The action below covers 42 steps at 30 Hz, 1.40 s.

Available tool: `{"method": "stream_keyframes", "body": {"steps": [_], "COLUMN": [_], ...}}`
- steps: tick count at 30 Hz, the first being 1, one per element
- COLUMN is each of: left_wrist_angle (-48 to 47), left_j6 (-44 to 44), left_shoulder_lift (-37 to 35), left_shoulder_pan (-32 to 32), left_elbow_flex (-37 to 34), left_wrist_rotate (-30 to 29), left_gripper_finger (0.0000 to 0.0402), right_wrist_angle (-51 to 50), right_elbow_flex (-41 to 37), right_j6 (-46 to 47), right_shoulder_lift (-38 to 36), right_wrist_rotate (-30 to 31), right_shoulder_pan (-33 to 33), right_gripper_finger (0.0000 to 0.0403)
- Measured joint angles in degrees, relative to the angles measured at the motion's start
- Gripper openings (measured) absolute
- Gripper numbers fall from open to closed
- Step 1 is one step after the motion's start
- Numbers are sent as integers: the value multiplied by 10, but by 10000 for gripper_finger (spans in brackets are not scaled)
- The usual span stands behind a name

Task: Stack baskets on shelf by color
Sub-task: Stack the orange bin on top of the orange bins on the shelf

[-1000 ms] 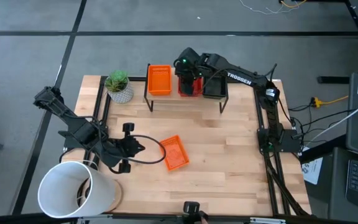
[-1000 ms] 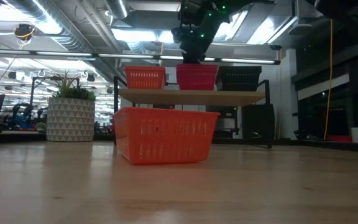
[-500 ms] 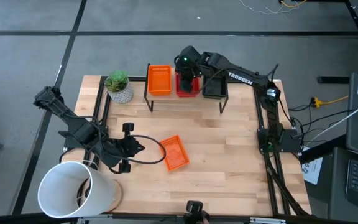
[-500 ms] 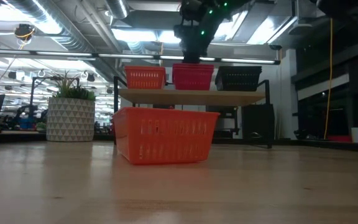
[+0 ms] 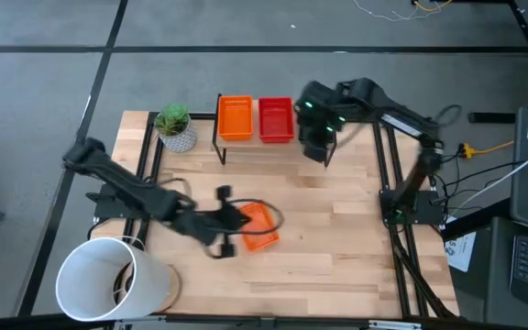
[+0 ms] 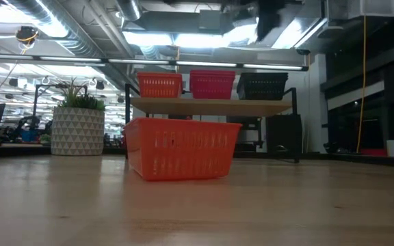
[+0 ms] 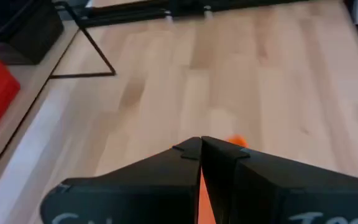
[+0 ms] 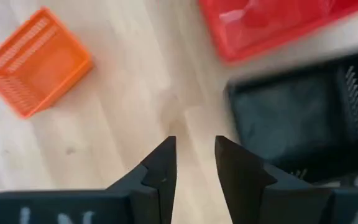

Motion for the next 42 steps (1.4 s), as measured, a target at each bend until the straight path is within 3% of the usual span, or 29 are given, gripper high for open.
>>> {"method": "stream_keyframes", "body": {"steps": [4, 6, 10, 18, 21, 23, 27, 30, 34, 42], "left_wrist_angle": [132, 168, 162, 99, 86, 74, 73, 67, 72, 65], "left_j6": [44, 33, -66, -169, -192, -214, -243, -244, -259, -271], "left_shoulder_lift": [78, 110, 143, 157, 157, 167, 174, 184, 201, 225], "left_shoulder_pan": [28, 34, 39, 33, 33, 33, 37, 33, 33, 35], "left_elbow_flex": [0, 0, 0, 1, 1, 1, 1, 0, 2, 3], "left_wrist_rotate": [5, 47, 146, 165, 177, 175, 174, 178, 189, 181], "left_gripper_finger": [4, 4, 19, 99, 123, 135, 145, 144, 143, 143], "right_wrist_angle": [19, 21, 69, 287, 381, 468, 692, 794, 813, 811], "right_elbow_flex": [-127, -193, -333, -593, -679, -737, -842, -890, -923, -954], "right_j6": [58, 100, 198, 310, 325, 278, 157, 116, 119, 157], "right_shoulder_lift": [-115, -172, -292, -483, -540, -571, -598, -600, -600, -602], "right_wrist_rotate": [17, 41, 66, 75, 144, 214, 302, 365, 419, 439], "right_shoulder_pan": [42, 63, 110, 259, 331, 382, 470, 514, 552, 596], "right_gripper_finger": [110, 110, 110, 110, 110, 110, 110, 110, 110, 110]}}
